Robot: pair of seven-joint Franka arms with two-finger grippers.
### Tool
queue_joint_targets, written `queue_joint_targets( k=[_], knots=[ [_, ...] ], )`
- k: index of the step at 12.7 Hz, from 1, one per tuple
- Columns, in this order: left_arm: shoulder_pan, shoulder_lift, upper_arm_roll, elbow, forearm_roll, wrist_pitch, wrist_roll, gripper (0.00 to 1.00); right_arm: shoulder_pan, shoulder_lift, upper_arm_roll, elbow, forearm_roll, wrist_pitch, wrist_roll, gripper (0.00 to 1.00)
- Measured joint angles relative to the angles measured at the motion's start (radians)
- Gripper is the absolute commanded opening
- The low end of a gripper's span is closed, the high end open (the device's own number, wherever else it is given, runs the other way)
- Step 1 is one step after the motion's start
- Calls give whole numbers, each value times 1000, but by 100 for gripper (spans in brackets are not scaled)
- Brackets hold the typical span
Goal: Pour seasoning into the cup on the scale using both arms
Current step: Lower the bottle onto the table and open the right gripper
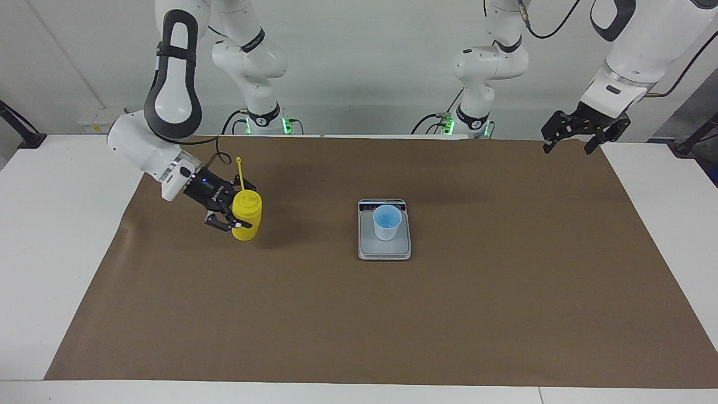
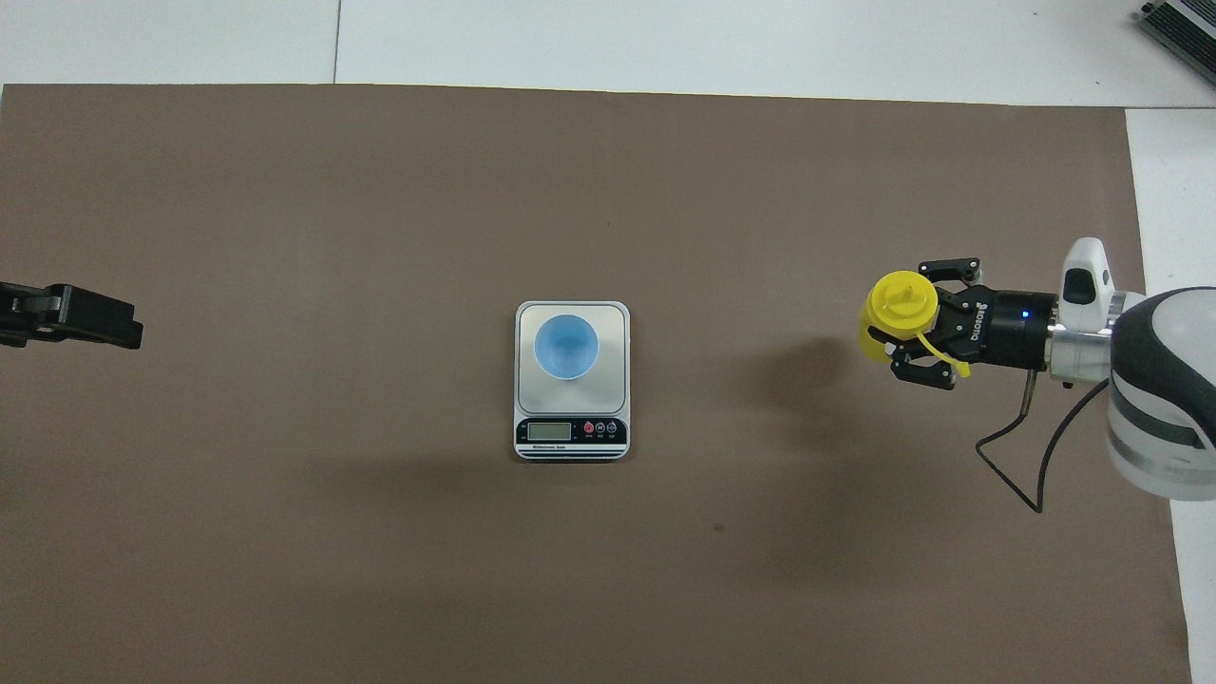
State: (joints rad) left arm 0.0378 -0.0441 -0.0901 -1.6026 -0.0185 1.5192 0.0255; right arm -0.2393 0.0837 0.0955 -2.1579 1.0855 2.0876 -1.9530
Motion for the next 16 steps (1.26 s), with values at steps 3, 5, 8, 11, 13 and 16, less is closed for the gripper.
queue_joint_targets(
  k=[3, 5, 8, 11, 13, 16],
  knots=[
    [0, 0, 0, 0, 0, 0, 0, 100, -31, 0, 0, -27, 29, -19, -29, 0],
    [0, 0, 0, 0, 0, 0, 0, 100, -46, 1, 0, -45, 39, -19, -30, 0],
    [0, 0, 0, 0, 0, 0, 0, 100, -58, 24, 0, -76, 132, -20, -129, 0],
    [0, 0, 0, 0, 0, 0, 0, 100, -75, 79, 0, -85, 191, -30, -234, 0],
    [0, 0, 0, 0, 0, 0, 0, 100, -82, 95, 0, -85, 191, -37, -267, 0],
    [0, 0, 0, 0, 0, 0, 0, 100, -84, 96, 0, -83, 191, -38, -277, 36]
  ],
)
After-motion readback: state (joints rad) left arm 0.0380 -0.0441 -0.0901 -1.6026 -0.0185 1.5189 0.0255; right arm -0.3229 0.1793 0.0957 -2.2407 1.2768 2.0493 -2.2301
